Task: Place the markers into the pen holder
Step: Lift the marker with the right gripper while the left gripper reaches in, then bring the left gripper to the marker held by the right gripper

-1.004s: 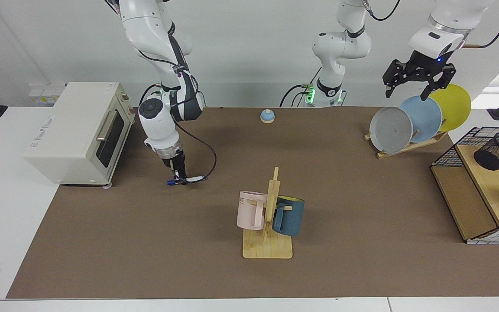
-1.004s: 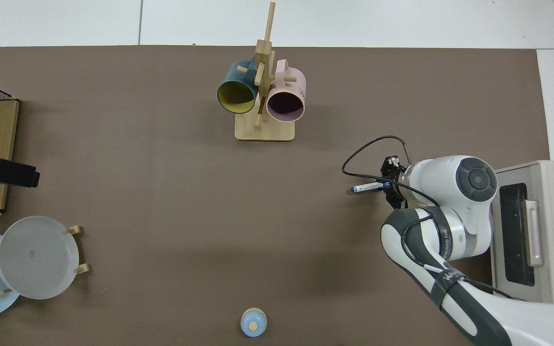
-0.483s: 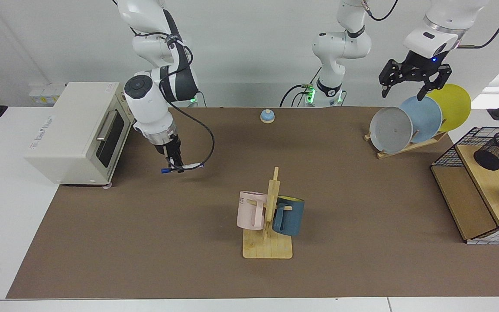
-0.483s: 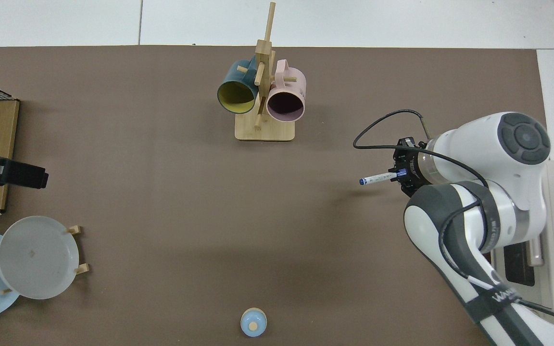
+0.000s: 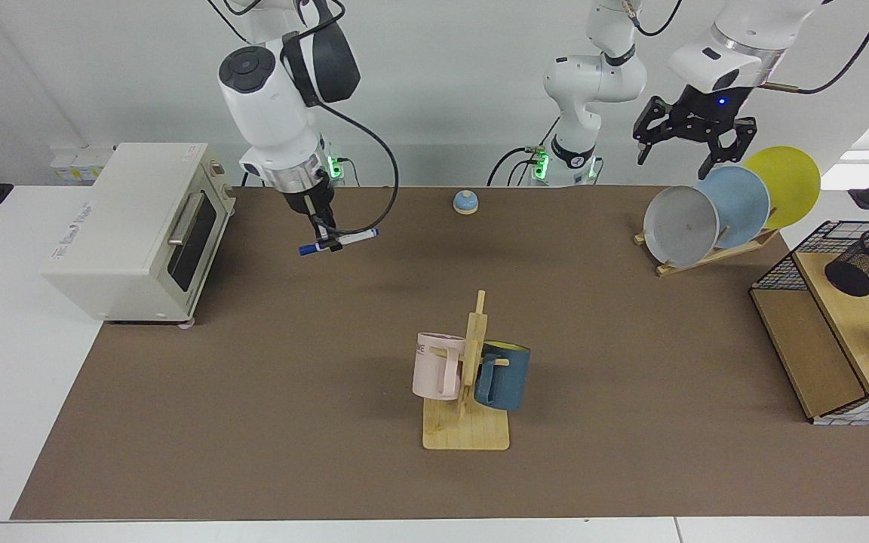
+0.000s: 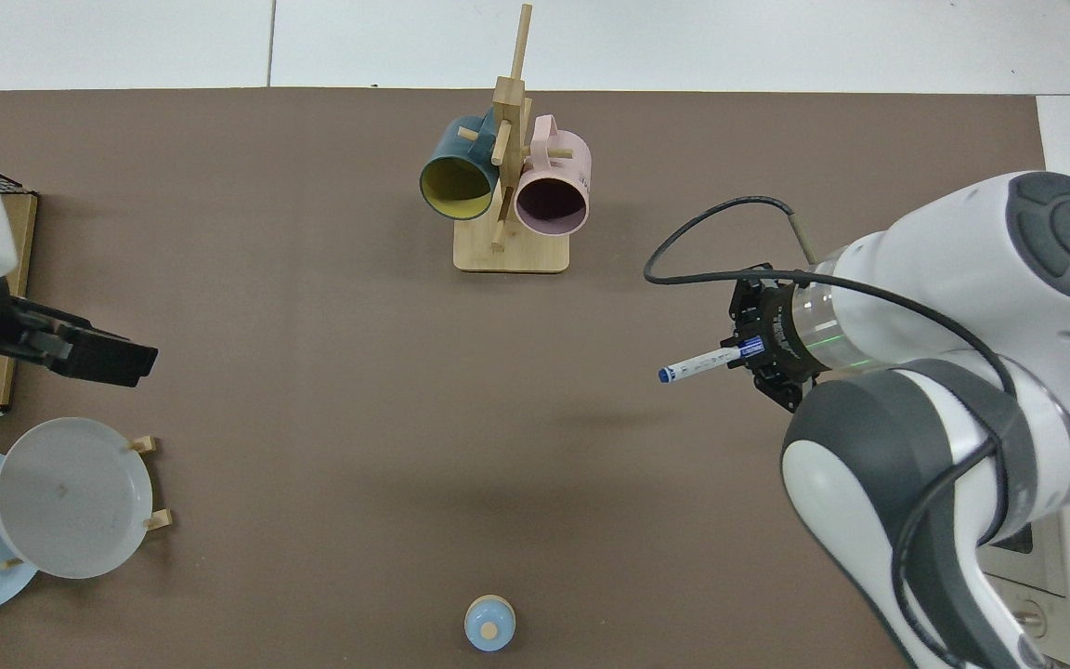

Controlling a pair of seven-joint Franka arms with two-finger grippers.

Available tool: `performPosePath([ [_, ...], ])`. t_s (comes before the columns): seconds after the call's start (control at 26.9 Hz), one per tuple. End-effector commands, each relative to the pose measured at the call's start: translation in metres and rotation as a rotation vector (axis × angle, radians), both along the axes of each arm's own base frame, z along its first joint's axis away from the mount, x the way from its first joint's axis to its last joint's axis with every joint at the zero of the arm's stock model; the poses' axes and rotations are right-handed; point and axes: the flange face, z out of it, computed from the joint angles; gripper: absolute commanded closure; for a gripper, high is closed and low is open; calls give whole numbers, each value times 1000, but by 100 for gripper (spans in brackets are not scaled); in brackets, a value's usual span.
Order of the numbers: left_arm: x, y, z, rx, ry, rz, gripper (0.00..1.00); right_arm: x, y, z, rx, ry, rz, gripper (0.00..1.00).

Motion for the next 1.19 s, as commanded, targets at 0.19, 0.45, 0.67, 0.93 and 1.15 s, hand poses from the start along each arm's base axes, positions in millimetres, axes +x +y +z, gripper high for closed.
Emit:
performPosePath([
  [0.19,-2,-50,6,-134,-75,-177,0,-18,54,3,20,12,-2,100],
  [0.45,0,-91,7,-179,-193,-384,1,-34,102,14,88,-21,-18,100],
  [0.67,-5,-119,-5,-207,-209,-494,3,-43,127,18,108,-43,-50,100],
  [0.93,-23,-173,-30,-231,-196,-626,4,-48,150,32,141,-69,-21,100],
  [1.15,-26,-182,-46,-236,-198,-674,6,-49,154,38,192,-49,-34,100],
])
